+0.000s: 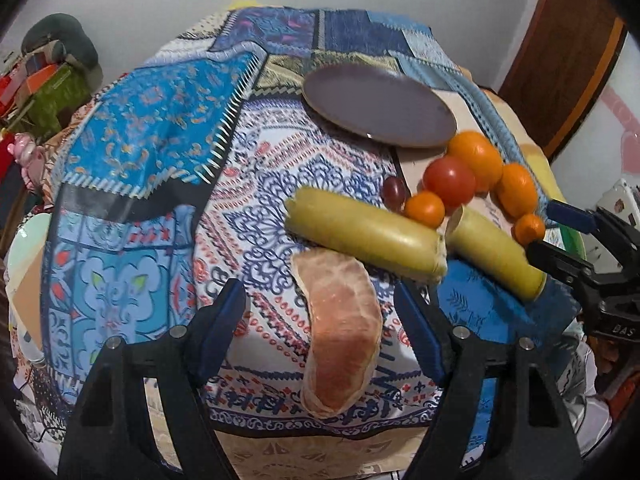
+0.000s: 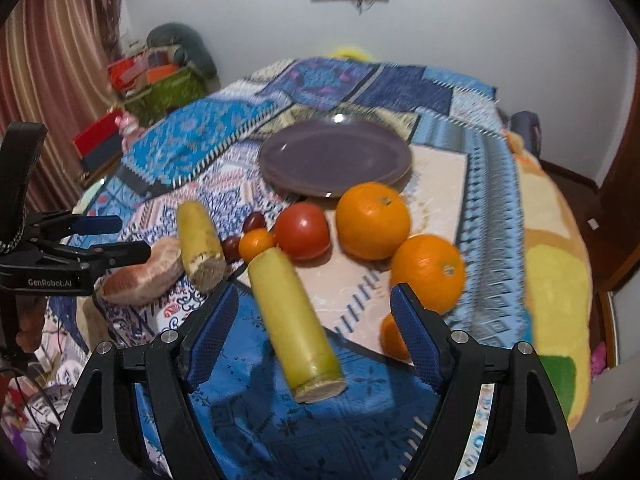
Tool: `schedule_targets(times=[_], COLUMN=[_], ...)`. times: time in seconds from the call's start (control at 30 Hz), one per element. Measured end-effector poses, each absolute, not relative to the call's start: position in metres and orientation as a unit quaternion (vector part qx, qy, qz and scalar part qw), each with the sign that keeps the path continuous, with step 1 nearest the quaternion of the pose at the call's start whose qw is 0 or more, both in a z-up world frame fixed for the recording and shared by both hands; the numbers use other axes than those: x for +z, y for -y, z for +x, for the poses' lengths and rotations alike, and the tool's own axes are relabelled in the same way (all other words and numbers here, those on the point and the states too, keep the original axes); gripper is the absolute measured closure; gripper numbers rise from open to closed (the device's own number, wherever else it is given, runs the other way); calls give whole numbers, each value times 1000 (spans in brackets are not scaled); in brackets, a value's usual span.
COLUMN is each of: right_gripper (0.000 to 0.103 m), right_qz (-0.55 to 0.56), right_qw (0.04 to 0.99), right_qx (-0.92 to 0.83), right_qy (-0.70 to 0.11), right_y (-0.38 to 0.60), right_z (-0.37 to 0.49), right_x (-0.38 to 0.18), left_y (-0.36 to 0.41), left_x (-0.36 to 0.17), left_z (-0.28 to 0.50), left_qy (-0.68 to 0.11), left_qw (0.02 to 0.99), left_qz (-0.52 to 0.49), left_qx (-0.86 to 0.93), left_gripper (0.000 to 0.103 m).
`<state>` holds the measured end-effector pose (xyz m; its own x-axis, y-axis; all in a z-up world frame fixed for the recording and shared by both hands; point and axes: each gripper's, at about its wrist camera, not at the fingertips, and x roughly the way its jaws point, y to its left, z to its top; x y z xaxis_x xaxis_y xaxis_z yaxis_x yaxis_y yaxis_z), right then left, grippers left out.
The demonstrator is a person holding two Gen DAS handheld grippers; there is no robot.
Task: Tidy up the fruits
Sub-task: 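Lower the left tool toward the pomelo slice while the right tool approaches the yellow cylinder, then grasp the pink pomelo slice with the left tool while the right tool grasps the yellow cylinder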
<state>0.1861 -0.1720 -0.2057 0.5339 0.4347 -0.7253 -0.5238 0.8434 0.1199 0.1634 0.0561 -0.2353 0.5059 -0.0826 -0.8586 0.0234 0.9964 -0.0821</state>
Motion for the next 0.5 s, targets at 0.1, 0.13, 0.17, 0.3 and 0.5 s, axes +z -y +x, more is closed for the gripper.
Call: schedule_targets(times=[0.1, 0.13, 0.17, 0.3, 0.5], right_gripper=[28, 32, 35, 44, 53], right_qz=[-58, -60, -61, -67, -75], right_qw=[865, 862, 858, 845, 829], right_qx=[283, 286, 290, 298, 313], right_qy=[-410, -414, -419, -440, -457], right_y=[166, 165, 163, 155, 146], right_z=[192, 194, 196, 204, 210], right_x=[-214, -217, -221, -233, -246], left_y=[-53, -52, -51, -50, -47], left_x=[-242, -244, -247, -256, -263], left_z=[165, 166, 166, 170, 175], left_qy=[-505, -507, -510, -522, -521], left_qw=[862, 860, 859, 851, 851], left_qz=[-28, -28, -26, -30, -23], left_qx=[-42, -45, -46, -54, -56], left_gripper=[27, 31, 34, 47, 49])
